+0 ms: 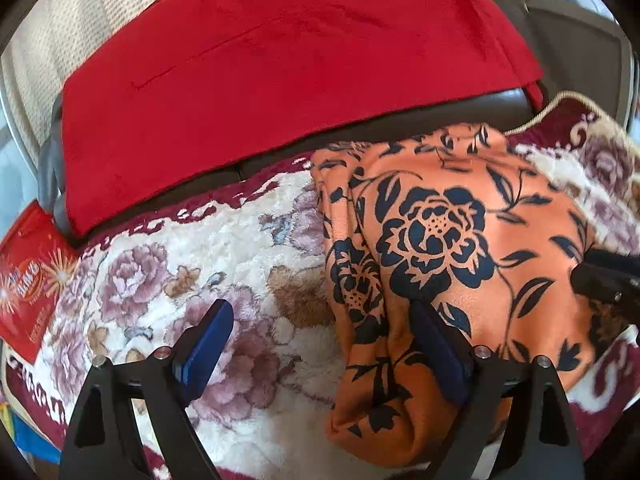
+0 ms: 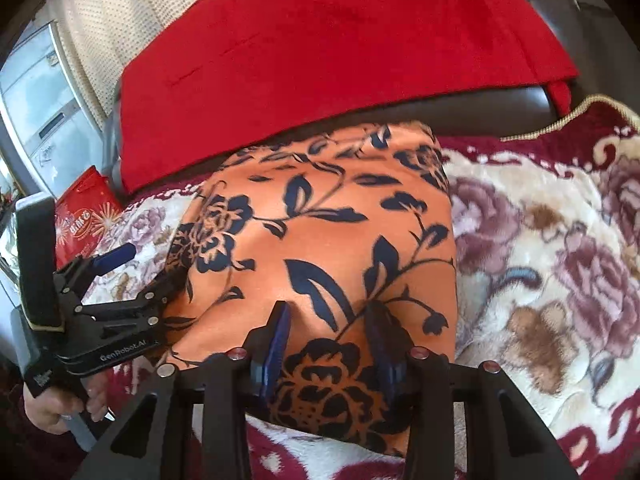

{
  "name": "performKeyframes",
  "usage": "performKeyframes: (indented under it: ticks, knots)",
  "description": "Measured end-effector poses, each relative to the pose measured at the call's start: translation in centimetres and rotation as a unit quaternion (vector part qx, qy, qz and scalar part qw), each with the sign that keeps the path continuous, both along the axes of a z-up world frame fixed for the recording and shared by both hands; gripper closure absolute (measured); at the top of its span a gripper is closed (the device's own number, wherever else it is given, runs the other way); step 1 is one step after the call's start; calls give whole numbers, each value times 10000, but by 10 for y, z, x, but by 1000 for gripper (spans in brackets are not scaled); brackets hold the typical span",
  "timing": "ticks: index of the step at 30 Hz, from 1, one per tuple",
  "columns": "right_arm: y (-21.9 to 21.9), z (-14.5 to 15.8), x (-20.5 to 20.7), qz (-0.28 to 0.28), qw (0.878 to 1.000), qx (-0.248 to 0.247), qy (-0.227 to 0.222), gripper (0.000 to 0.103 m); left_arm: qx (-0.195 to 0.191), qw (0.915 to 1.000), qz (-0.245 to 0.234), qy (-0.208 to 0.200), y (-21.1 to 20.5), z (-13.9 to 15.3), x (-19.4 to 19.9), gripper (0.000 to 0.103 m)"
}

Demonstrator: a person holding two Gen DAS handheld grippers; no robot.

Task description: Fold small clothes

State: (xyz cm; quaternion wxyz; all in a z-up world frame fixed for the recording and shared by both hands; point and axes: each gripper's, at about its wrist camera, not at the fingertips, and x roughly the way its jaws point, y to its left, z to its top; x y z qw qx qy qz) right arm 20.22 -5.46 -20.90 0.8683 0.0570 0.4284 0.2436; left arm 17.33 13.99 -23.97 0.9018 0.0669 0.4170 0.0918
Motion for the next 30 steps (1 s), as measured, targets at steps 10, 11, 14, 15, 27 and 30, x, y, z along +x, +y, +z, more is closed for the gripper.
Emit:
performKeyframes:
  ticks: [10, 11, 14, 15, 27, 30]
  knots:
    - [-30, 57, -66, -270, 9947, 742, -661, 51, 74, 9949, 588, -813, -3, 71, -83, 12]
    - [-32, 65, -73, -291, 9939, 745, -759, 51, 115, 9934, 615, -958, -6, 85, -95, 12]
    - [-36, 89, -96, -309, 9918, 692, -1032, 48, 170, 9898, 628, -1264, -15, 116, -121, 12]
    - [-37, 98, -105, -307, 9911, 686, -1100, 47, 192, 9889, 633, -1330, -17, 125, -128, 11]
    - [-55, 179, -187, -406, 9829, 570, -1706, 40, 458, 9745, 790, -2052, -50, 203, -207, 1]
    - [-59, 189, -202, -424, 9814, 564, -1786, 40, 642, 9677, 828, -2295, -59, 217, -227, 0]
